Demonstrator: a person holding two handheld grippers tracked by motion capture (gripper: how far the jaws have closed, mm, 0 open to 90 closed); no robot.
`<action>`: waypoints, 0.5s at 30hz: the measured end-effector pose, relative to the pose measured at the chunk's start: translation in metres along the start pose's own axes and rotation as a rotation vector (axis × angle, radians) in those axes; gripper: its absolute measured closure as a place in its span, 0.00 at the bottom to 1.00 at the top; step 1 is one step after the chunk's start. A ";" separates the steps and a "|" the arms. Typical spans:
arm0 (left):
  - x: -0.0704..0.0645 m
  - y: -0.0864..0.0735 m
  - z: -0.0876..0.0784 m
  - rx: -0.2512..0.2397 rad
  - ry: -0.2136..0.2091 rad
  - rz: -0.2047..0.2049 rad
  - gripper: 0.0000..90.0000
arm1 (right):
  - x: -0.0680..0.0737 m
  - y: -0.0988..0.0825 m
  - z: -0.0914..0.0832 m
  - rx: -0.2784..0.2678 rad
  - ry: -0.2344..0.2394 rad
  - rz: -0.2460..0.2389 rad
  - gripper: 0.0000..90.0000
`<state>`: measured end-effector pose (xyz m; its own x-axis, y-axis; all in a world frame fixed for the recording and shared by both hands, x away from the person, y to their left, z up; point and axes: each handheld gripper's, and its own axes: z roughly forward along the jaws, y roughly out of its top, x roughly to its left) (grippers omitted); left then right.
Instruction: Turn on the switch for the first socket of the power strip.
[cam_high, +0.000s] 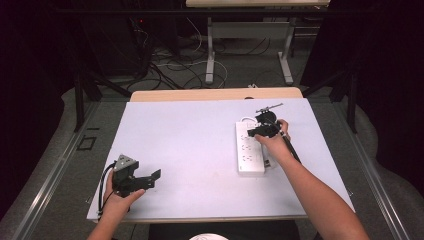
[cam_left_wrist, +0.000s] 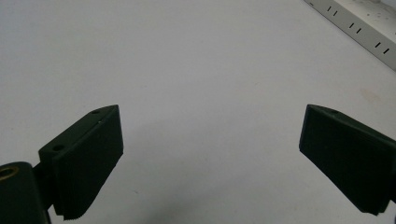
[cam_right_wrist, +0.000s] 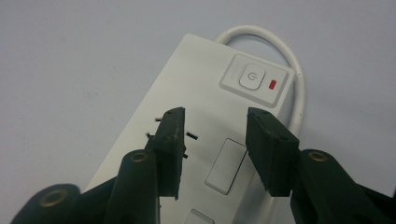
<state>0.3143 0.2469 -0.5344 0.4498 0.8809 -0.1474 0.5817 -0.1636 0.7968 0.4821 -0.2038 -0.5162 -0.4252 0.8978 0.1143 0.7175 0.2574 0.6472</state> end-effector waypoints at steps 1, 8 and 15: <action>0.000 0.000 0.000 0.001 0.001 -0.002 0.07 | 0.000 0.000 -0.001 -0.001 -0.002 -0.007 0.63; -0.001 0.000 0.000 0.003 0.003 -0.001 0.07 | 0.001 0.000 -0.007 0.018 -0.005 -0.013 0.56; -0.002 0.000 0.000 0.004 0.003 -0.001 0.07 | -0.001 0.000 -0.016 0.018 0.001 -0.030 0.53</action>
<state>0.3136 0.2455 -0.5345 0.4470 0.8824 -0.1468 0.5847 -0.1640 0.7945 0.4741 -0.2105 -0.5044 -0.4469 0.8895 0.0956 0.7144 0.2905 0.6366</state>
